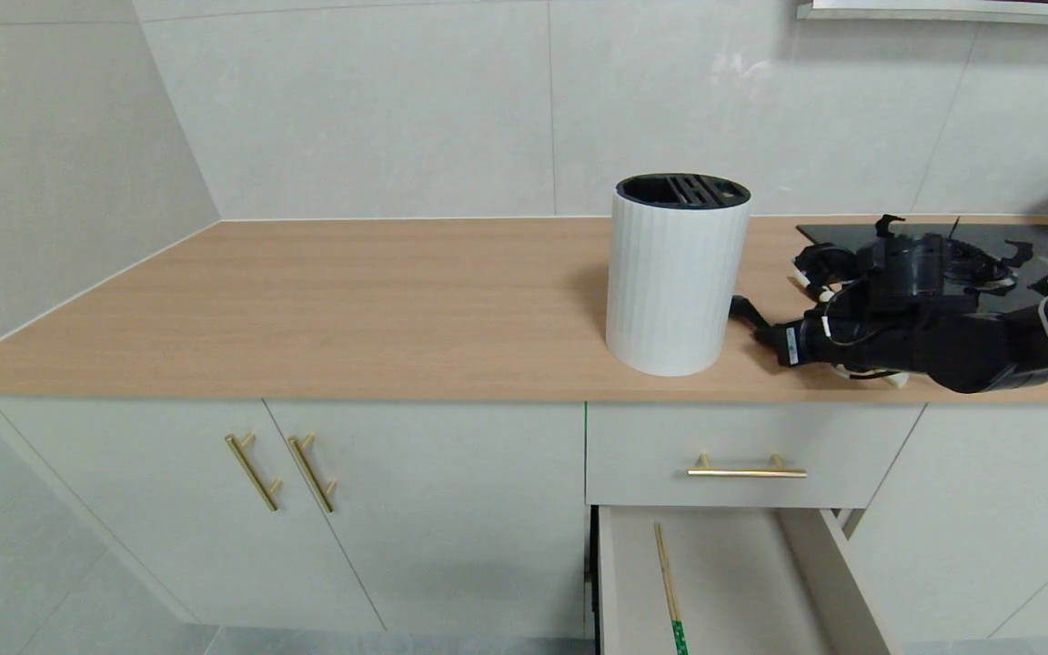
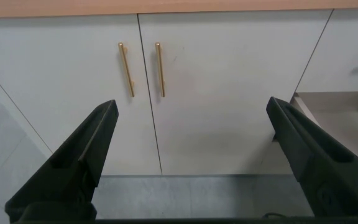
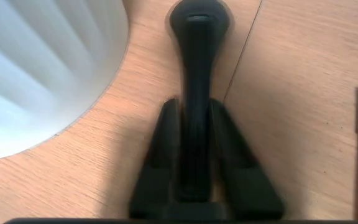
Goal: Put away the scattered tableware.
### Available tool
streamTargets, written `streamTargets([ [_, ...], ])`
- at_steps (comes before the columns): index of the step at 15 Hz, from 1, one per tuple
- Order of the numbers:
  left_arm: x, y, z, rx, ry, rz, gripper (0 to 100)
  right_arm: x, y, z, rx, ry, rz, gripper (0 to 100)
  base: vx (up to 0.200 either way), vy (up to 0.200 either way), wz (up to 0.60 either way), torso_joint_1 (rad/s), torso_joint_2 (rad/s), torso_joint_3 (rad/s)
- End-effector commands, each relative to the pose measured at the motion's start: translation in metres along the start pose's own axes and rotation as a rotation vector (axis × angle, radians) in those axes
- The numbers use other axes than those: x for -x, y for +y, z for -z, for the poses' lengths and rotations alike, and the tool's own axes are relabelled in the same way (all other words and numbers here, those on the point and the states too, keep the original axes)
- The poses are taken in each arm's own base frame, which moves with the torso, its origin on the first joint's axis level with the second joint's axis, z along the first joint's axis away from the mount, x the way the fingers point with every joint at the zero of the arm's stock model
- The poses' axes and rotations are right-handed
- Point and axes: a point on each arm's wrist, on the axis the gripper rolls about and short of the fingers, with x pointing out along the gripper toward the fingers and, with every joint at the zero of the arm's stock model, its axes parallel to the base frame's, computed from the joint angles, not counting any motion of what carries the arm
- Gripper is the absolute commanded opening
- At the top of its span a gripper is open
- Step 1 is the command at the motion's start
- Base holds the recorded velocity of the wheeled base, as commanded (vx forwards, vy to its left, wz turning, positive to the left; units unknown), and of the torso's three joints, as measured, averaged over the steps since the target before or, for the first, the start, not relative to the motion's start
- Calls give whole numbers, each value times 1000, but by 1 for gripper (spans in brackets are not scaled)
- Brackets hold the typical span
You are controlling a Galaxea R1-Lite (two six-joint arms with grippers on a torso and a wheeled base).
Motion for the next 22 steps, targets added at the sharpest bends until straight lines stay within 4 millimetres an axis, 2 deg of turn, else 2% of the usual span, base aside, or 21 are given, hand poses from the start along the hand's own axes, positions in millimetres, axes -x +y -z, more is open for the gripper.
streamTargets([
  [1,0,0,0,0,0,0,100,2,2,-2,2,-2,10,0,0,0,0,0,0,0],
  [3,0,0,0,0,0,0,100,3,9,-5,6,-2,61,0,0,0,0,0,0,0],
  [6,0,0,0,0,0,0,100,22,22,-12,-70,27,123,0,0,0,0,0,0,0],
  [8,0,0,0,0,0,0,100,50,26,-20,-154,63,157,0,0,0,0,0,0,0],
  [9,0,0,0,0,0,0,100,73,29,-19,-219,90,190,0,0,0,0,0,0,0],
  [10,0,0,0,0,0,0,100,82,30,-16,-237,102,203,0,0,0,0,0,0,0],
  [11,0,0,0,0,0,0,100,100,34,-3,-259,144,235,0,0,0,0,0,0,0],
  [13,0,0,0,0,0,0,100,122,39,13,-269,178,241,0,0,0,0,0,0,0],
  [17,0,0,0,0,0,0,100,170,78,40,-273,209,133,0,0,0,0,0,0,0],
  [19,0,0,0,0,0,0,100,179,81,51,-271,229,127,0,0,0,0,0,0,0],
  [22,0,0,0,0,0,0,100,182,82,62,-269,261,130,0,0,0,0,0,0,0],
])
